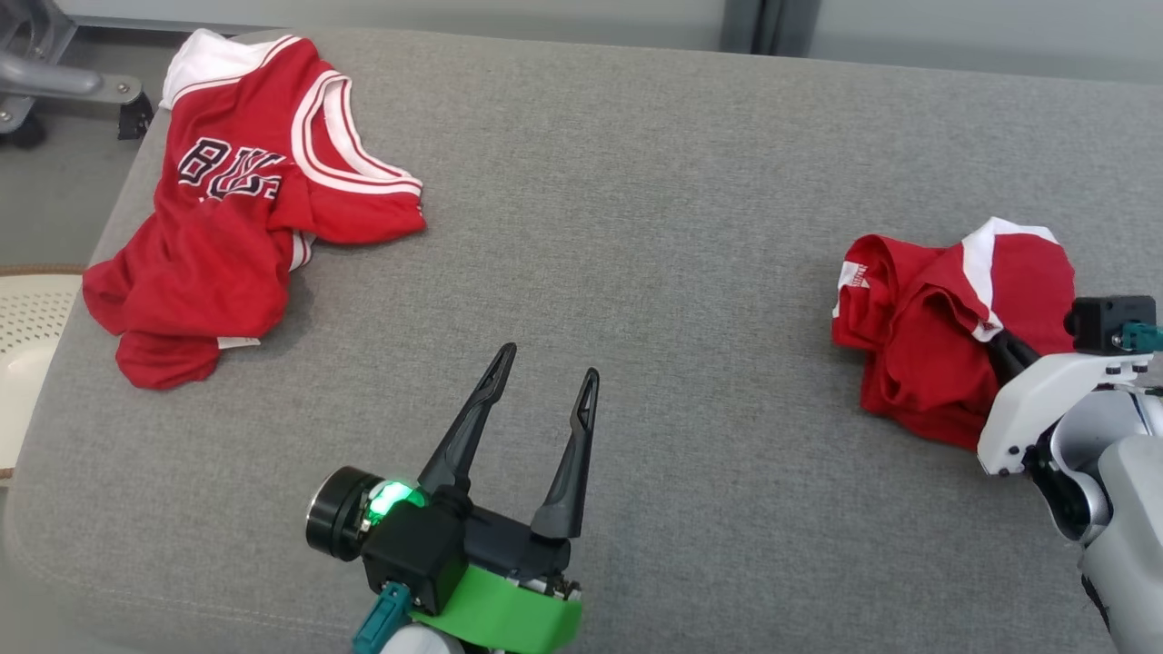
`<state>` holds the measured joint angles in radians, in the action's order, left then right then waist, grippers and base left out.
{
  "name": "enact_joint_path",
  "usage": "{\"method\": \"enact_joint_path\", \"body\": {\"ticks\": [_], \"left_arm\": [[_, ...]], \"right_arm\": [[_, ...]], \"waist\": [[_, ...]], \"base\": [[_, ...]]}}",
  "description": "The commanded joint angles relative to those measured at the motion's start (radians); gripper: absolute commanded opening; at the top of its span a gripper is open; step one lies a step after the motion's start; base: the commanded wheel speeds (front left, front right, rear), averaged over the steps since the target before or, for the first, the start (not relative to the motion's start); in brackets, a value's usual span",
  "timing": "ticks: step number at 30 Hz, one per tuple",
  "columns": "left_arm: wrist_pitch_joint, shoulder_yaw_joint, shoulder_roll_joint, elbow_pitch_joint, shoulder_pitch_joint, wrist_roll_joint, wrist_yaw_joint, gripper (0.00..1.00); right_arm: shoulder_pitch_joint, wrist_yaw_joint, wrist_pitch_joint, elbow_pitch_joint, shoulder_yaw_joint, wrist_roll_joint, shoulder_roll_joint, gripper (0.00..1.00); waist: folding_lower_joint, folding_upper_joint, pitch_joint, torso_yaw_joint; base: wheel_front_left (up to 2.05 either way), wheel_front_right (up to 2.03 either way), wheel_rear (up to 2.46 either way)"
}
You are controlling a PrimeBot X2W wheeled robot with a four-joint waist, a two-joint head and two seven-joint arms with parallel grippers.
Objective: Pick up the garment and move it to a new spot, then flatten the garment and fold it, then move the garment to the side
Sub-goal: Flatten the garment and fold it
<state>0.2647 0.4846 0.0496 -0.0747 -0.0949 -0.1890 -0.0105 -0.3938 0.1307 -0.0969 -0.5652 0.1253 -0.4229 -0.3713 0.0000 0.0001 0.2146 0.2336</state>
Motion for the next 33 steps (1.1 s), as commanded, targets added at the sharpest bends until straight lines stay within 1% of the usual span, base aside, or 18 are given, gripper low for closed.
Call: {"method": "enact_joint_path", "body": {"ticks": [1,6,9,12,13,14,15,16,19,21,24,27,30,33], "left_arm": [[-0.001,0.004,0.002,-0.003,-0.019,-0.009,-0.008,1.0],[-0.001,0.015,0.002,-0.005,-0.017,-0.015,-0.016,1.0],[-0.001,0.009,0.002,-0.005,-0.017,-0.024,-0.024,1.0],[-0.001,0.003,0.002,-0.004,-0.019,-0.027,-0.027,1.0],[-0.001,-0.001,0.002,-0.002,-0.015,-0.026,-0.029,1.0],[-0.001,-0.006,0.002,0.001,-0.009,-0.023,-0.03,1.0],[-0.001,-0.01,0.002,0.004,-0.004,-0.022,-0.032,1.0],[-0.001,-0.017,0.002,0.007,0.003,-0.022,-0.033,1.0],[-0.001,-0.049,0.002,0.01,0.031,-0.038,-0.046,1.0],[-0.001,-0.084,0.002,0.012,0.058,-0.056,-0.058,1.0],[-0.001,-0.136,0.002,0.018,0.098,-0.081,-0.059,1.0],[-0.001,-0.183,0.002,0.04,0.136,-0.06,-0.055,1.0],[-0.001,-0.225,0.002,0.057,0.171,-0.037,-0.065,1.0],[-0.001,-0.251,0.002,0.072,0.21,-0.012,-0.053,1.0]], "right_arm": [[-0.033,0.0,0.027,-0.009,0.01,-0.006,-0.011,0.0],[-0.114,0.0,0.136,-0.004,0.073,-0.01,-0.007,0.0],[-0.162,0.0,0.224,0.001,0.13,-0.016,-0.004,0.0],[-0.19,-0.001,0.286,-0.007,0.174,-0.03,0.005,0.0],[-0.192,0.0,0.307,-0.002,0.193,-0.037,0.012,0.12],[-0.183,0.0,0.324,0.006,0.209,-0.044,0.016,0.42],[-0.171,0.0,0.335,0.013,0.22,-0.047,0.016,0.87],[-0.155,-0.001,0.345,0.019,0.226,-0.05,0.018,1.0],[-0.091,-0.001,0.361,0.047,0.208,-0.042,0.034,1.0],[-0.033,0.0,0.363,0.116,0.13,-0.017,0.068,1.0],[0.098,0.0,0.362,0.219,0.06,0.047,0.112,1.0],[0.191,0.0,0.362,0.284,0.015,0.092,0.148,1.0],[0.265,0.0,0.362,0.348,-0.012,0.124,0.175,1.0],[0.329,0.0,0.362,0.422,-0.035,0.152,0.195,1.0]], "waist": [[0.0,-0.0001,0.015,0.037],[0.0,-0.0001,0.017,0.056],[0.0,-0.0001,0.015,0.054],[0.0,-0.0001,0.001,0.044],[0.0,-0.0001,-0.007,0.037],[0.0,-0.0001,-0.018,0.028],[0.0,-0.0001,-0.026,0.02],[0.0,-0.0001,-0.037,0.011],[0.0,-0.0001,-0.075,-0.022],[0.0,-0.0001,-0.106,-0.052],[0.0,-0.0001,-0.148,-0.089],[0.0,-0.0001,-0.188,-0.118],[0.0,-0.0001,-0.218,-0.147],[0.0,-0.0001,-0.242,-0.168]], "base": [[0.0,0.0,0.0],[0.0,0.0,0.0],[0.0,0.0,0.0],[0.0,0.0,0.0],[0.0,0.0,0.0],[0.0,0.0,0.0],[0.0,0.0,0.0],[0.0,0.0,0.0],[0.0,0.0,0.0],[0.0,0.0,0.0],[0.0,0.0,0.0],[0.0,0.0,0.0],[0.0,0.0,0.0],[0.0,0.0,0.0]]}}
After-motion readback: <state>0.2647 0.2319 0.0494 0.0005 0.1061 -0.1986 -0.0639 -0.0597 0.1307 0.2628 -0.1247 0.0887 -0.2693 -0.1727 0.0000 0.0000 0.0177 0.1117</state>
